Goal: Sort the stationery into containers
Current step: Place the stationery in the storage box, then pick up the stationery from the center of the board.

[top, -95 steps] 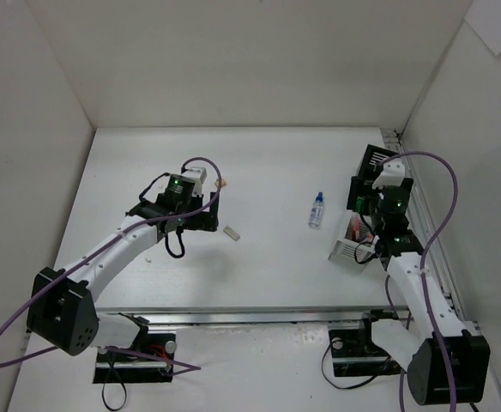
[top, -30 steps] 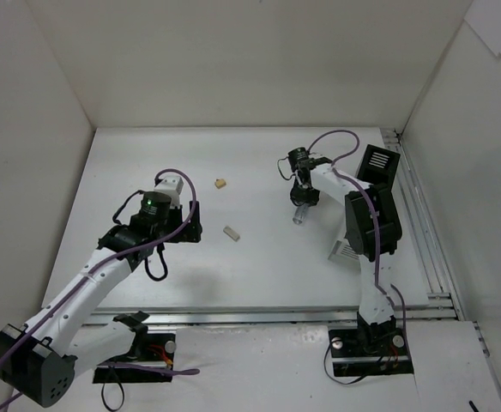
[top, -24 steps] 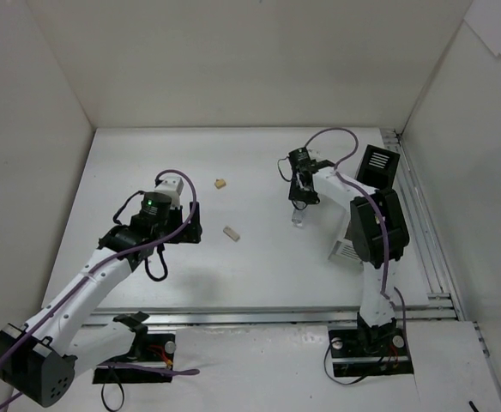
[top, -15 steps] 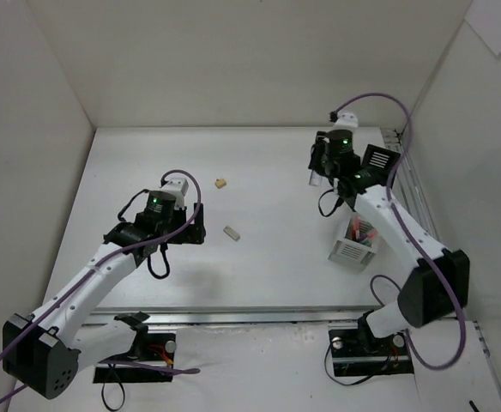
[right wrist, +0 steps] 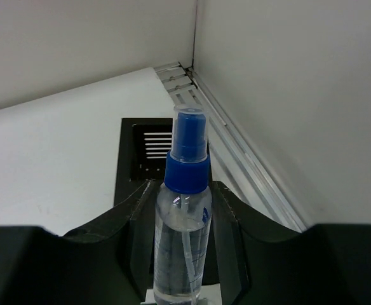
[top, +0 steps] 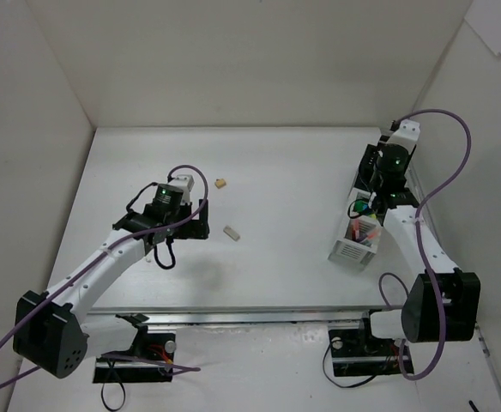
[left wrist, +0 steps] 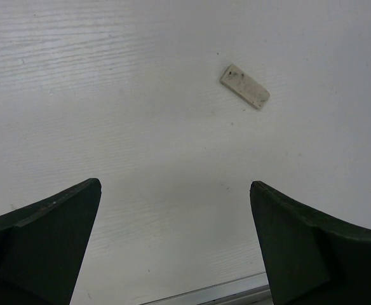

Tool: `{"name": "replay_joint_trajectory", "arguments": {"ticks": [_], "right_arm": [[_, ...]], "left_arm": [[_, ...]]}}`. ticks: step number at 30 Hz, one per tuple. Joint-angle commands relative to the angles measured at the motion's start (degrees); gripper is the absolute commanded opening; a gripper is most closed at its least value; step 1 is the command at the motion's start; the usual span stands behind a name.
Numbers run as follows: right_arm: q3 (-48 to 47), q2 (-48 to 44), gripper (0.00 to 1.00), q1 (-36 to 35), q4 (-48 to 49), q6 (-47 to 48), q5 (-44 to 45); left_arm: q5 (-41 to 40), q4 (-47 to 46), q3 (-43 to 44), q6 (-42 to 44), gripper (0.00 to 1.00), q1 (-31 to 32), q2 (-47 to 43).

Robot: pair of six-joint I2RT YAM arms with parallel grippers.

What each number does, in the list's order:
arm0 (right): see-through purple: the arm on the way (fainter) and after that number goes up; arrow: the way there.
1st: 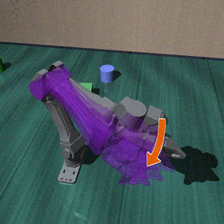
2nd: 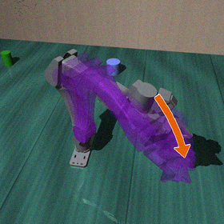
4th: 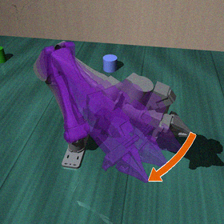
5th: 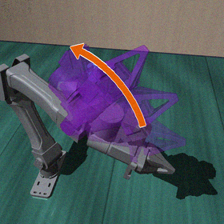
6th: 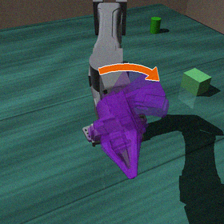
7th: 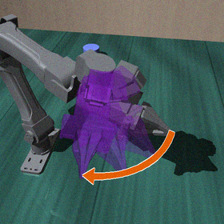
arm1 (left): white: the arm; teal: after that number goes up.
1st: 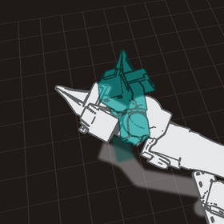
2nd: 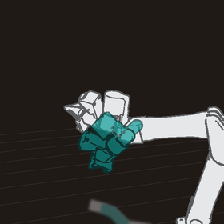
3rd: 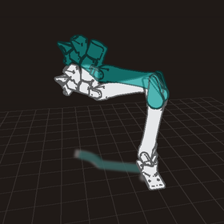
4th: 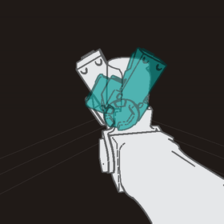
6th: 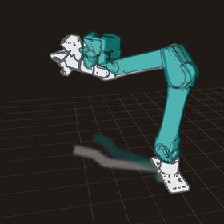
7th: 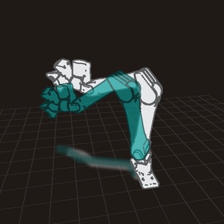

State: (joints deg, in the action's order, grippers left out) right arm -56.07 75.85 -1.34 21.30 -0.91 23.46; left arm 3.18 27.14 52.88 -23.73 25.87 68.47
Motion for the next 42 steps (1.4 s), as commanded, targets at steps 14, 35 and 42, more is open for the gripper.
{"name": "replay_joint_trajectory", "arguments": {"ticks": [14, 35, 42], "right_arm": [[3.7, 12.9, 0.0, 6.3, 28.1, 2.1, -12.3], [1.3, -12.4, 0.98, -6.1, -0.3, 5.1, -34.1], [5.2, -9.8, 0.98, -24.8, -5.5, 2.9, -35.4]], "left_arm": [[-0.1, -1.2, 9.3, -3.0, 0.99, -0.4, 7.5], [4.7, -1.9, 16.0, 1.4, 0.99, -7.6, 12.6], [4.7, 2.7, 26.9, 7.9, 0.99, -9.2, 19.3]]}}
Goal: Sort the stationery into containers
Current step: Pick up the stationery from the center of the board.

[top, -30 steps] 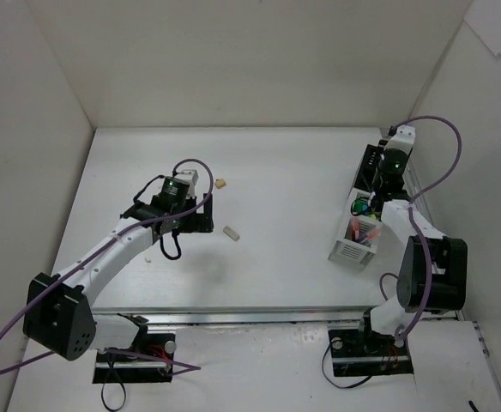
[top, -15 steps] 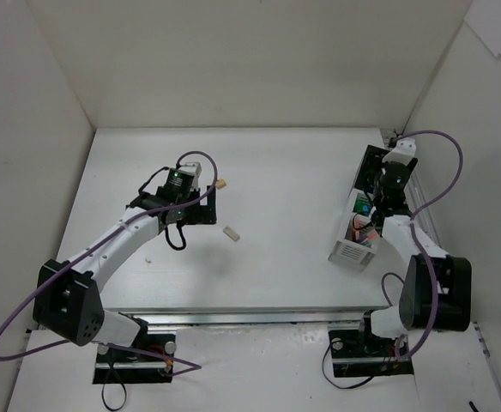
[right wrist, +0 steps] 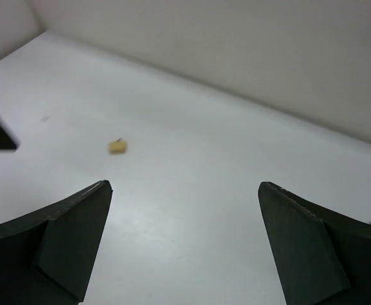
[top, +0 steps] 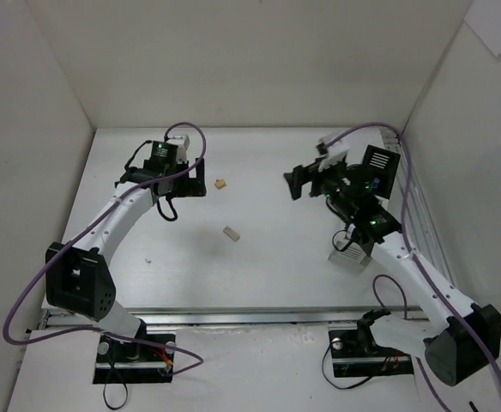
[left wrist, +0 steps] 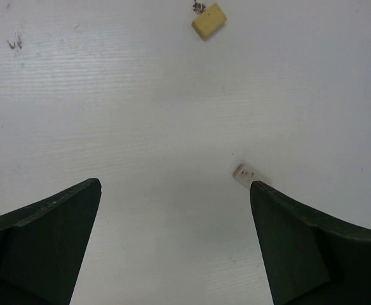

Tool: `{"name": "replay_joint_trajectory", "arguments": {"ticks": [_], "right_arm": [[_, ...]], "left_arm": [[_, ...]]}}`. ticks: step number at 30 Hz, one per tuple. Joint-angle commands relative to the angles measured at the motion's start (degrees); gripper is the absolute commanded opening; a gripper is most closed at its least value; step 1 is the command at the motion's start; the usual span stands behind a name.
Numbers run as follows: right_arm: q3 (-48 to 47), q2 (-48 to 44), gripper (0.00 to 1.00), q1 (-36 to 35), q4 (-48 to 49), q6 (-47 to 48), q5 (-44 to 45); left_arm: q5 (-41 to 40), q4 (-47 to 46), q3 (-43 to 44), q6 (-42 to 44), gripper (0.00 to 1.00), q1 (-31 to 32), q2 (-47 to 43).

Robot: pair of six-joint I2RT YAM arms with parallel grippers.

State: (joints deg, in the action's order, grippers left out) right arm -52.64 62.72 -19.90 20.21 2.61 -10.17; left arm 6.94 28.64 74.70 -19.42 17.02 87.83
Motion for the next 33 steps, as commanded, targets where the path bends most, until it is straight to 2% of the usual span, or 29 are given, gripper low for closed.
{"name": "replay_joint_trajectory", "arguments": {"ticks": [1, 2, 6, 12, 16, 19, 20, 22, 23, 26, 27, 33], "right_arm": [[1.9, 5.2, 0.98, -8.6, -4.6, -1.2, -1.7], [1.4, 7.1, 0.98, -12.8, -4.7, -1.8, -1.3], [-1.8, 21.4, 0.98, -22.2, -4.8, -4.0, 0.0], [-10.8, 38.0, 0.98, -26.6, -3.7, -4.5, 1.6], [-14.1, 43.4, 0.94, -28.1, -4.3, -4.8, 4.7], [-15.6, 46.2, 0.82, -28.9, -4.6, -5.5, 8.4], [-16.2, 46.8, 0.67, -29.1, -4.9, -5.9, 10.0], [-16.9, 48.7, 0.56, -29.1, -5.5, -6.8, 11.3], [-17.5, 49.2, 0.48, -29.1, -5.6, -7.0, 11.2], [-18.1, 50.2, 0.35, -29.1, -6.1, -6.9, 10.5], [-18.4, 50.4, 0.31, -29.1, -6.3, -6.7, 9.0], [-20.2, 51.4, 0.24, -28.6, -8.5, -5.3, 6.1]], "left_arm": [[1.2, 0.8, 5.0, 3.9, 0.99, -0.8, -0.4], [1.2, 0.5, 4.2, 3.9, 1.0, -0.8, -1.3], [1.5, -1.7, 0.4, 3.3, 0.99, -1.4, -4.9], [0.7, -1.0, -3.7, 2.5, 0.99, -3.0, -9.5], [-0.3, -0.3, -5.3, 2.7, 0.99, -3.6, -11.3], [-0.9, 0.3, -5.8, 3.0, 1.0, -5.1, -12.0], [-1.0, 0.2, -6.1, 3.0, 1.0, -5.1, -12.2], [-1.1, 0.0, -6.2, 2.5, 0.99, -6.2, -12.5], [-0.7, -0.1, -6.2, 2.5, 0.99, -6.2, -12.5], [-0.4, -0.4, -6.4, 2.6, 0.99, -7.3, -13.2], [-0.3, -0.6, -6.4, 2.6, 0.99, -7.9, -13.3], [0.1, -1.3, -7.4, 2.6, 0.99, -9.7, -14.6]]}}
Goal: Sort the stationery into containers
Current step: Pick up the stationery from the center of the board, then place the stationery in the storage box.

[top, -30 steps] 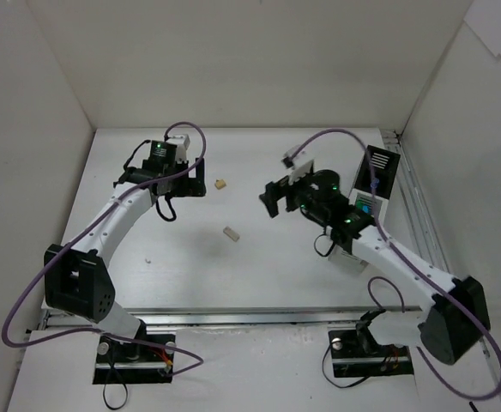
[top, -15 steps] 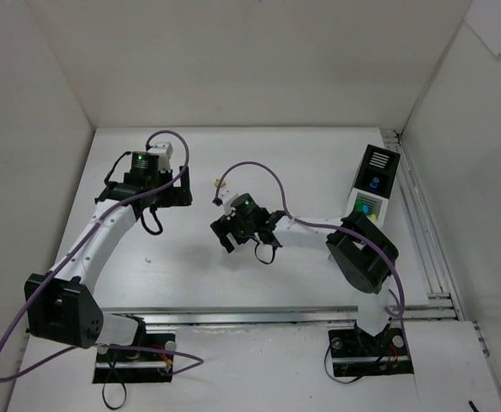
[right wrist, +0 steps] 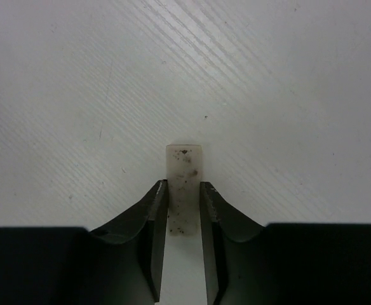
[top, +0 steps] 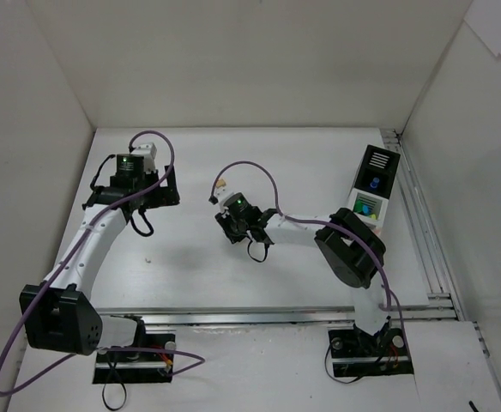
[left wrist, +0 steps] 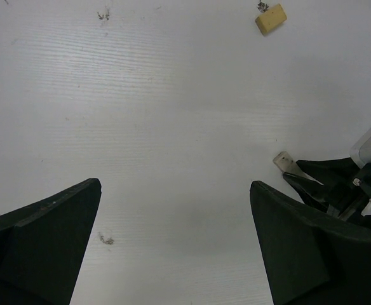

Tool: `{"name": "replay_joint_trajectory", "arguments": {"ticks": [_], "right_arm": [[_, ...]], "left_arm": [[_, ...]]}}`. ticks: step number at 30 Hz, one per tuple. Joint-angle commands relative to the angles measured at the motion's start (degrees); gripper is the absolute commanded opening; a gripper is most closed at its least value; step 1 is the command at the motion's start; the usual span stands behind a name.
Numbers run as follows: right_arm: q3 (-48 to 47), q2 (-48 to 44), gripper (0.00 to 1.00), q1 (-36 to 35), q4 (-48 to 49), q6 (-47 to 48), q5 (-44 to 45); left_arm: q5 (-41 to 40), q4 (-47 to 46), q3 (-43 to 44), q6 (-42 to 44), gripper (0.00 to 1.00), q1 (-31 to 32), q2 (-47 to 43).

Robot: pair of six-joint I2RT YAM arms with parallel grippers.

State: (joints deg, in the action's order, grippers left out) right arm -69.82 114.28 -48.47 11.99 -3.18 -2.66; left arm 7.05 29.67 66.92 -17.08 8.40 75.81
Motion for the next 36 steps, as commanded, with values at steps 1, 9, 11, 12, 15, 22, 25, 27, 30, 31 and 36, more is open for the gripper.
{"name": "replay_joint_trajectory", "arguments": {"ticks": [1, 9, 11, 12, 15, 22, 25, 27, 30, 31, 36], "right_arm": [[-3.4, -0.1, 0.19, 0.4, -0.6, 0.5, -1.3], [0.5, -13.1, 0.0, 4.2, 2.7, -0.2, 0.5], [1.4, -18.2, 0.0, 7.2, 2.9, -0.4, 1.0], [1.6, -20.0, 0.0, 9.3, 2.7, -0.2, 0.9], [1.5, -26.4, 0.0, 14.4, 0.0, -0.1, 4.4], [2.5, -34.9, 0.0, 29.9, -4.6, -2.2, 14.7], [2.2, -35.6, 0.0, 38.3, -6.4, -3.1, 15.6], [1.4, -34.9, 0.0, 44.9, -6.6, -3.5, 14.6], [-1.8, -31.6, 0.0, 51.8, -7.8, -4.0, 10.7], [-3.5, -30.4, 0.0, 52.6, -8.3, -3.9, 8.9], [-9.9, -21.0, 0.0, 56.3, -8.4, -2.2, 4.1]], "left_arm": [[0.0, -2.3, 0.5, 0.4, 0.99, -1.1, -2.9], [2.9, -2.5, 2.2, 2.8, 1.0, -2.3, -2.5], [6.2, -3.1, 3.3, 3.9, 1.0, -2.3, -1.4], [7.8, -3.5, 3.8, 6.0, 1.0, -2.3, -0.4], [13.0, -4.9, 7.9, 11.0, 1.0, -2.3, 2.2], [15.5, -4.4, 17.2, 19.3, 0.99, -1.2, 10.0], [15.5, -4.6, 18.9, 20.4, 0.99, -1.2, 12.3], [16.2, -4.8, 19.7, 21.9, 0.99, -0.7, 13.6], [16.8, -5.2, 21.4, 24.7, 0.99, 0.6, 15.6], [17.1, -5.2, 22.5, 25.9, 0.99, 0.6, 16.2], [20.5, -1.6, 27.0, 36.9, 0.99, 3.0, 23.0]]}}
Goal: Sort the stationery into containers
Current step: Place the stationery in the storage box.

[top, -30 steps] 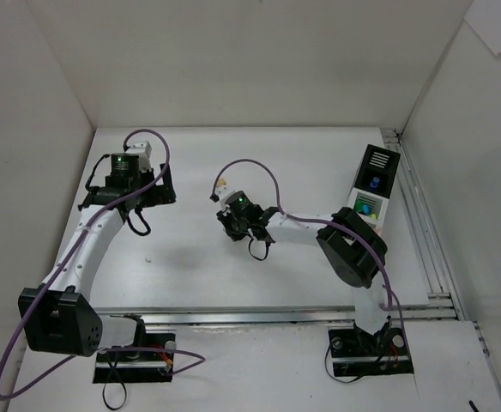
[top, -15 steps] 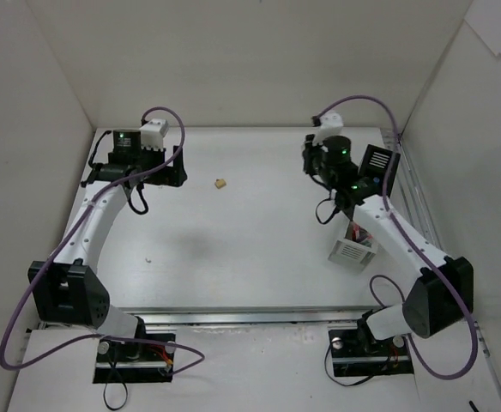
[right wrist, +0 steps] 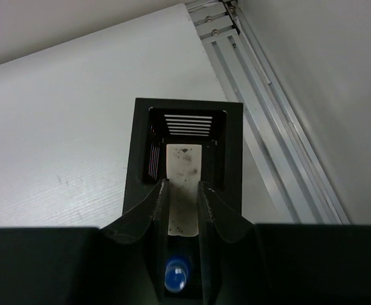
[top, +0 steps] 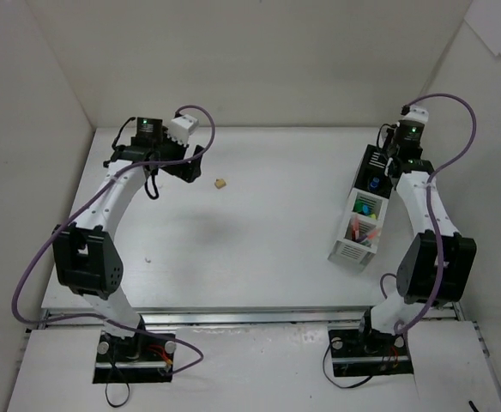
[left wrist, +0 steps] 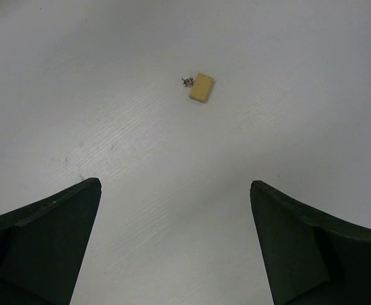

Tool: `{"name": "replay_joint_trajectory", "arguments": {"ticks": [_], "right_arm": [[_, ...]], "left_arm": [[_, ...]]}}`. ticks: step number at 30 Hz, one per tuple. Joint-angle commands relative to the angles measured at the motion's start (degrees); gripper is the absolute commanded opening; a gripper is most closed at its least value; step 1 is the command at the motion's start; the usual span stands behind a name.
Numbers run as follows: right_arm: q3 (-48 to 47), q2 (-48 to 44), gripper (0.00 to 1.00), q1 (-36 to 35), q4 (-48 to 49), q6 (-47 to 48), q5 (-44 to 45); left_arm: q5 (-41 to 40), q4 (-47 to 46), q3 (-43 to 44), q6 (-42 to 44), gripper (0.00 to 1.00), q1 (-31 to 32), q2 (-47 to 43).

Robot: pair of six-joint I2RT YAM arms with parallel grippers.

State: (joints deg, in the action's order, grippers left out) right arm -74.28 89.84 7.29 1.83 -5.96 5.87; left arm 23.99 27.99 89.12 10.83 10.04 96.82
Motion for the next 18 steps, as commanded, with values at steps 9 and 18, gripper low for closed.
{"name": "replay_joint_trajectory", "arguments": {"ticks": [9, 18], "right_arm": [[-12.8, 14.0, 0.26, 1.9, 1.5, 0.5, -4.6], [-9.9, 7.8, 0.98, 1.7, 0.9, -0.7, -3.5]], "left_arm": [[2.5, 12.9, 21.4, 17.9, 0.99, 3.7, 16.6], [1.6, 11.1, 21.7, 19.8, 0.99, 6.0, 20.0]]}}
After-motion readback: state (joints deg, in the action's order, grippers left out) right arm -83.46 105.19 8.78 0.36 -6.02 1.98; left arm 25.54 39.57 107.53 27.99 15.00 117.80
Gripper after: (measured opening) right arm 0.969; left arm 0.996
